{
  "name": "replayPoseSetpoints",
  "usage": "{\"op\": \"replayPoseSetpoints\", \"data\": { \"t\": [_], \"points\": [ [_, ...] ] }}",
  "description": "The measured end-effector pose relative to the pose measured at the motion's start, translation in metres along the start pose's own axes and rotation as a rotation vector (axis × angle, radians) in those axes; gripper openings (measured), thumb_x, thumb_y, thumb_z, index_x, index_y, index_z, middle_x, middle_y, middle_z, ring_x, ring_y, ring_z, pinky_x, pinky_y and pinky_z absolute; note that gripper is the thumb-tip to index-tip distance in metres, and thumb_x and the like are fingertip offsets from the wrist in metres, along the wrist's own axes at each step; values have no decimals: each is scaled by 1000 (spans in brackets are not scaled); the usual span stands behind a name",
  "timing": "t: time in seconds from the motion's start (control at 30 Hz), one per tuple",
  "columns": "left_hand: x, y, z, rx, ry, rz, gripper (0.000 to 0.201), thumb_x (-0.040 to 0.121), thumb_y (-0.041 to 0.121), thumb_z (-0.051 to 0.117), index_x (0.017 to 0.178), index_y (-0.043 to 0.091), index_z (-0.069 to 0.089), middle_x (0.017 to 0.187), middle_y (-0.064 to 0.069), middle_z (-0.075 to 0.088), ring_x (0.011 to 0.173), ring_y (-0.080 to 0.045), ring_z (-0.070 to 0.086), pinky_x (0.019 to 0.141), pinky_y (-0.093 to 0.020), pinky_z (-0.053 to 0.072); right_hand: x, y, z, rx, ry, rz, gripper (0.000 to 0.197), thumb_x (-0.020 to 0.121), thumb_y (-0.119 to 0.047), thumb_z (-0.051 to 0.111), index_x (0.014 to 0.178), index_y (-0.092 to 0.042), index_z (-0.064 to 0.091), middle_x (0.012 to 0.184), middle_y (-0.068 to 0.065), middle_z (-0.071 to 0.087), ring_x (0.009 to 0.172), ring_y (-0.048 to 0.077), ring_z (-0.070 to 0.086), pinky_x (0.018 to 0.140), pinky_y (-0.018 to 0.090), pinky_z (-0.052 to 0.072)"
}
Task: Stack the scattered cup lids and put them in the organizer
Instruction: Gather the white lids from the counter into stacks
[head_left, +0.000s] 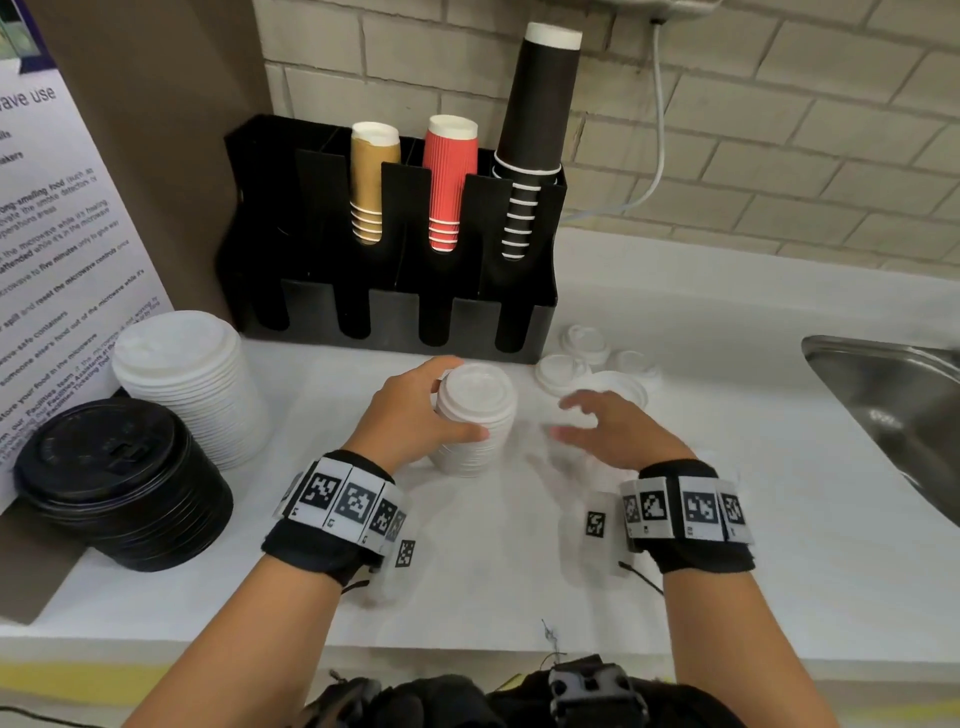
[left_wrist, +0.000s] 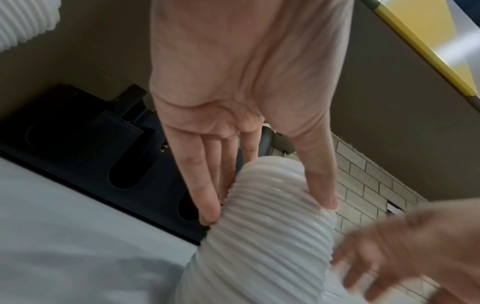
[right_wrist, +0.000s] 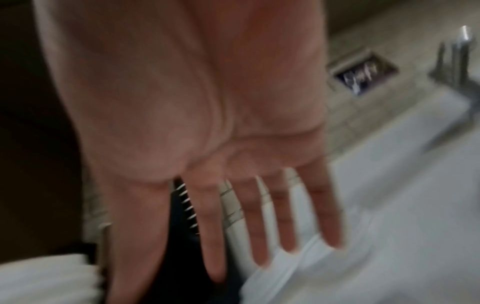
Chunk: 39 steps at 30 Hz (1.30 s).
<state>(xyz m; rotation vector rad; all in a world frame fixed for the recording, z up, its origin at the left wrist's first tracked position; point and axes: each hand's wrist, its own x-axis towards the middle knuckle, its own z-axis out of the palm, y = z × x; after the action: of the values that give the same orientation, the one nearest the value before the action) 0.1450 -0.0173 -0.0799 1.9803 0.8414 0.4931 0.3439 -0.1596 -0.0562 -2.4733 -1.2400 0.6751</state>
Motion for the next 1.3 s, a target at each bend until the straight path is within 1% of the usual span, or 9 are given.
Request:
{"op": "replayPoseSetpoints", "data": {
  "t": [0.1,0.3,0.47,0.53,0.63,0.77,0.9,1.13,1.3],
  "points": [
    [1,4,2,18,-22,-8,68,62,30,90,120,38,54,105,20,58,110,-13,55,93,-36,50,-7,11,-3,-207,-126,197,70,72,-36,81,132,-28,48,133,5,47,124,26,46,99,36,40],
    [2,11,4,50,-18,-5,68,62,30,90,120,36,54,105,19,57,108,-17,56,93,-38,48,-10,12,6,-221,-136,182,66,68,-21,84,126,-23,54,129,6,49,113,24,53,92,33,46],
    [0,13,5,57,-4,-16,68,64,30,89,122,35,55,118,14,59,113,-17,53,98,-45,48,-6,8,-9,210,56,32,51,70,-30,83,113,-27,56,108,-2,55,93,15,56,68,22,45],
    [0,13,6,59,3,-25,67,64,30,89,121,36,55,113,17,58,113,-16,53,98,-45,48,-3,-3,-10,482,135,-73,42,71,-28,82,106,-27,59,104,-2,60,93,17,61,70,28,53],
    [-2,14,6,49,9,-30,65,64,30,89,120,37,56,105,21,57,111,-17,55,96,-45,49,1,-22,-7,600,184,-220,33,74,-24,79,101,-28,62,101,-7,65,92,14,65,74,27,55],
    [-3,15,5,44,8,-26,68,63,30,89,122,37,57,102,22,59,108,-14,57,94,-44,50,6,-43,2,484,210,-363,29,74,-23,78,95,-37,62,95,-16,64,88,-4,60,72,7,46],
    [-4,17,6,52,24,-41,71,60,36,90,122,36,56,112,17,62,102,-13,60,90,-41,52,10,-58,6,343,215,-427,29,73,-25,79,99,-30,65,102,-1,65,96,10,58,80,18,45],
    [-4,18,6,97,23,-81,105,61,42,89,146,24,29,137,8,55,111,-20,58,87,-32,46,8,-74,8,161,200,-474,35,72,-25,80,105,-24,68,106,1,61,100,17,56,89,28,45],
    [-4,18,5,111,15,-83,106,63,41,88,147,21,28,137,5,56,115,-22,57,92,-35,47,8,-79,8,95,216,-479,38,72,-28,81,108,-22,69,109,2,62,102,16,55,88,25,42]
  ]
}}
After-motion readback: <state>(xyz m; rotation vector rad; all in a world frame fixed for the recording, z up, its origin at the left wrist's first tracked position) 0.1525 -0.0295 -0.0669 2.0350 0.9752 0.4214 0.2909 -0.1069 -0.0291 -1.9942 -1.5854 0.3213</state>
